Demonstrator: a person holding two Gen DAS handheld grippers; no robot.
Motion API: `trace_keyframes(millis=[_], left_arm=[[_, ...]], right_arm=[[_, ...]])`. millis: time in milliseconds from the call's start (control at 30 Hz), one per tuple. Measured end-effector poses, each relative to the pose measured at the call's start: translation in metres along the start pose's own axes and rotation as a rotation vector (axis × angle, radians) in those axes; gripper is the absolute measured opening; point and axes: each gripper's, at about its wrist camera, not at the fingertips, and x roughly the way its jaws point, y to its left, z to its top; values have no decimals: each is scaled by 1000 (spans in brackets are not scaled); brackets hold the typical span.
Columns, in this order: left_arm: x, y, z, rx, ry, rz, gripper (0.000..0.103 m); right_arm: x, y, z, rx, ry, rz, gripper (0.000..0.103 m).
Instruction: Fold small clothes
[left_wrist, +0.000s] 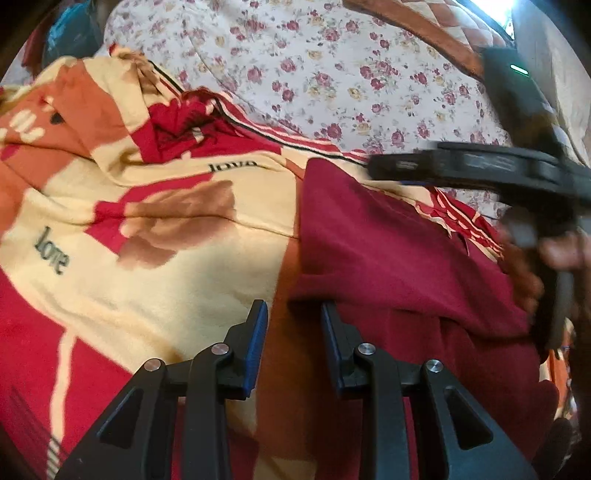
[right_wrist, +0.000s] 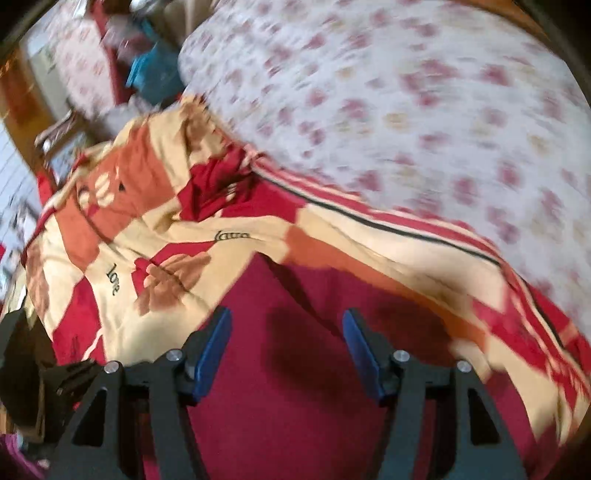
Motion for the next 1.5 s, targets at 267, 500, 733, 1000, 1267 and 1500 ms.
trace_keyframes(millis=[267, 500, 733, 1000, 1267, 1500], left_arm=[[5, 13, 4, -24, 5, -76, 8], [-4, 22, 6, -48, -27, -53, 8], [-20, 19, 7, -22, -91, -28, 8], [-31, 17, 16, -74, -116, -18, 8], [-9, -13, 22, 13, -50, 72, 8], [4, -16, 18, 43, -5, 112, 9]], right_arm=[[54, 24, 10, -105, 96, 71, 10], [73, 36, 18, -63, 60, 68, 9], [-8, 14, -11, 41, -14, 49, 52], [-77, -34, -101, 129, -1, -159, 60], [-81, -63, -147, 294, -8, -245, 60], [-80, -88, -158, 364, -5, -318, 54]])
